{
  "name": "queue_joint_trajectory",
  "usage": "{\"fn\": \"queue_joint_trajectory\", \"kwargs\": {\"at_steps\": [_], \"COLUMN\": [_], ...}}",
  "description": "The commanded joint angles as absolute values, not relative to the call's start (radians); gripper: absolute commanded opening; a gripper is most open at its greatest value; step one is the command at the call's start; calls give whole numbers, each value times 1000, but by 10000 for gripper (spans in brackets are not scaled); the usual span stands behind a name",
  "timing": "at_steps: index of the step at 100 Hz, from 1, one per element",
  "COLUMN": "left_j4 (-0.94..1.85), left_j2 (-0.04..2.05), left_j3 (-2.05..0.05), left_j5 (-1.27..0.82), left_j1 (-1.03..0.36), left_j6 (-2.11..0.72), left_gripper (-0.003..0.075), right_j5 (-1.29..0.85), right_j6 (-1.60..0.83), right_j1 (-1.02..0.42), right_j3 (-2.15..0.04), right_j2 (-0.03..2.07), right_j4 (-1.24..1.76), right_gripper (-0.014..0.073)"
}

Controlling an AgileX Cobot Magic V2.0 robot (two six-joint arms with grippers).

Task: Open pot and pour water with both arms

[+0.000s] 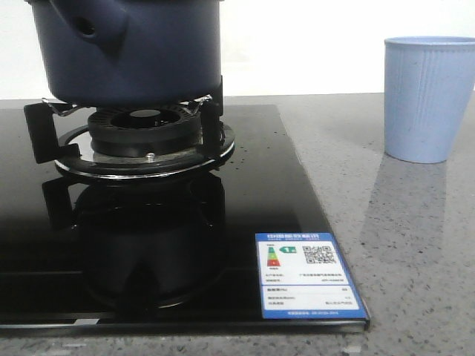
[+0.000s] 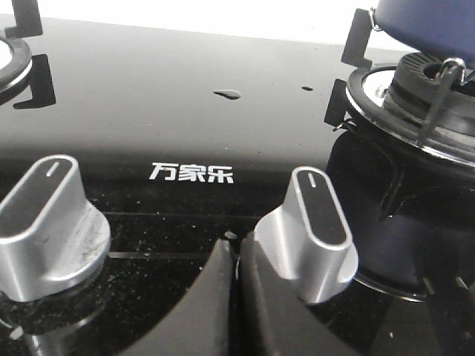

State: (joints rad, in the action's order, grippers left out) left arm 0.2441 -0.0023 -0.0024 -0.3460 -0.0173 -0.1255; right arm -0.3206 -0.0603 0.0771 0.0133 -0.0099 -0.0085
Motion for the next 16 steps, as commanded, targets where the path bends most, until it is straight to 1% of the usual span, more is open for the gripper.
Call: {"fn": "queue_joint_trajectory", "kwargs": {"at_steps": [1,16], "left_j4": [260,260], "left_j2": [-28,-28], "left_j3": [39,39], "left_j5": [-307,-307], "left_j1": [-18,-18], "left_j6": [-118,-118], "left_gripper": [-19,-19], "right_j5": [-300,-300], "right_j6": [-73,-73], "right_j1": [83,83], "right_j3": [18,18], "right_j2": [-31,-31], "right_j4": [0,0], "right_gripper": [-66,-66]}}
